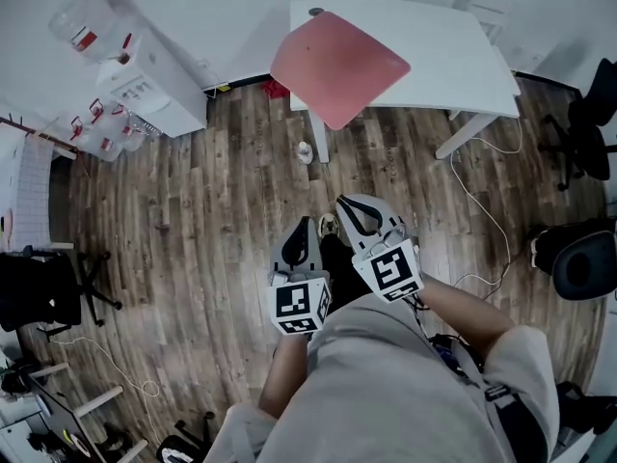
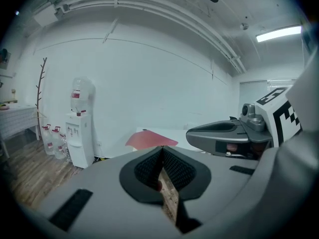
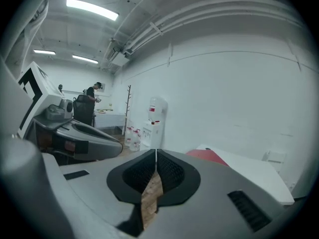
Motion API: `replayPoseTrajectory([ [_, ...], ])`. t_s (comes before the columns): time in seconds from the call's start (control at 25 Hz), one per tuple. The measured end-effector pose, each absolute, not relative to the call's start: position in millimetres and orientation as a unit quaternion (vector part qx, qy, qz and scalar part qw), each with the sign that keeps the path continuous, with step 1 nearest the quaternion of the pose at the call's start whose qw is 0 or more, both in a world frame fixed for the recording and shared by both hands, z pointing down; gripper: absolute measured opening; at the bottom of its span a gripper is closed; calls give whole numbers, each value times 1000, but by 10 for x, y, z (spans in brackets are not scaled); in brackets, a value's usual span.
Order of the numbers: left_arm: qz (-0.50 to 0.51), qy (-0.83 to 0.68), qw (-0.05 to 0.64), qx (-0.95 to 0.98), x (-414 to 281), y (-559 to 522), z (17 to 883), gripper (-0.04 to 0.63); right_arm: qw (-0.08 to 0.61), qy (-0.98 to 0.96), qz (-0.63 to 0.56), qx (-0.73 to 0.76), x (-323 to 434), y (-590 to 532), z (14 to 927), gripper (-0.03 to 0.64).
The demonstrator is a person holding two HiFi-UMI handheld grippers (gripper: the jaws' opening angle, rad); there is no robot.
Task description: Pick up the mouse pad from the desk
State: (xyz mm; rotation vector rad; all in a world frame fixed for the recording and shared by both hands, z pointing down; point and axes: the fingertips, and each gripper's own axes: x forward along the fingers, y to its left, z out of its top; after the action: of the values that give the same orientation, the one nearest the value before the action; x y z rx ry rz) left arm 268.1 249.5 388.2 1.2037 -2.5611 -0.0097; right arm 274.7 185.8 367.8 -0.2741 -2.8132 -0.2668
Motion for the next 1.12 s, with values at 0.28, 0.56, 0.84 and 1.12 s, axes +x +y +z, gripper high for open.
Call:
replayPoseTrajectory([
  [0.28, 27, -889, 165, 427, 1573, 2446, 3958, 12, 159, -980, -72, -99, 1733, 1767, 3878, 41],
  [0.56, 45, -874, 189, 445, 745, 2045, 4089, 12, 194, -976, -49, -81, 1052, 1345, 4049, 41],
  [0.84, 80, -856, 207, 466, 199, 1668, 4307, 12, 223, -973, -21, -50, 693, 901, 4325, 41],
  [1.12, 146, -817, 202, 519, -263, 1326, 4510, 12, 258, -966, 13, 16, 524, 610, 4597, 41],
])
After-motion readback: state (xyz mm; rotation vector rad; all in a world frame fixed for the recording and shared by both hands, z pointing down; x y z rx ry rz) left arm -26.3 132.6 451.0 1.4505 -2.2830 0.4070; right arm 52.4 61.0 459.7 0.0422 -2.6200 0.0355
